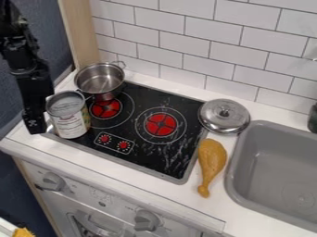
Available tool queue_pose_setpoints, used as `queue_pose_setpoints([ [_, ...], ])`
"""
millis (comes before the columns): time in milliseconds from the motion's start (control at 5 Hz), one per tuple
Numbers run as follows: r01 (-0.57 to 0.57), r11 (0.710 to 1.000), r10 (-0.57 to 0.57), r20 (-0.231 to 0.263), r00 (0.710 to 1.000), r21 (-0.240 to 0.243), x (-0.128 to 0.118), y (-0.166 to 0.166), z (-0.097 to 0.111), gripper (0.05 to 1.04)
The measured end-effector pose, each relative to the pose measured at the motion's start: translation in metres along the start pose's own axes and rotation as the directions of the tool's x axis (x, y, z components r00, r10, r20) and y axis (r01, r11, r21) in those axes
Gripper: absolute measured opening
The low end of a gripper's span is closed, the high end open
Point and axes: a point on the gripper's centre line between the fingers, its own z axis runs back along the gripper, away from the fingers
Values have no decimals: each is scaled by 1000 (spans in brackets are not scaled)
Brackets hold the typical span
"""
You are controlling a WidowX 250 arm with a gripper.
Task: Move the can to the right burner
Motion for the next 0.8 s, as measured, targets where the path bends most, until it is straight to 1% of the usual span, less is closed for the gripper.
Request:
queue_pose_setpoints([
  [200, 1, 1000, -1, -4, 1000, -6, 22, -4, 1, 1001],
  [600, 95, 995, -95, -8, 995, 34, 70, -3, 9, 1001],
  [800, 143, 989, -143, -8, 990, 22, 96, -4, 3, 1001],
])
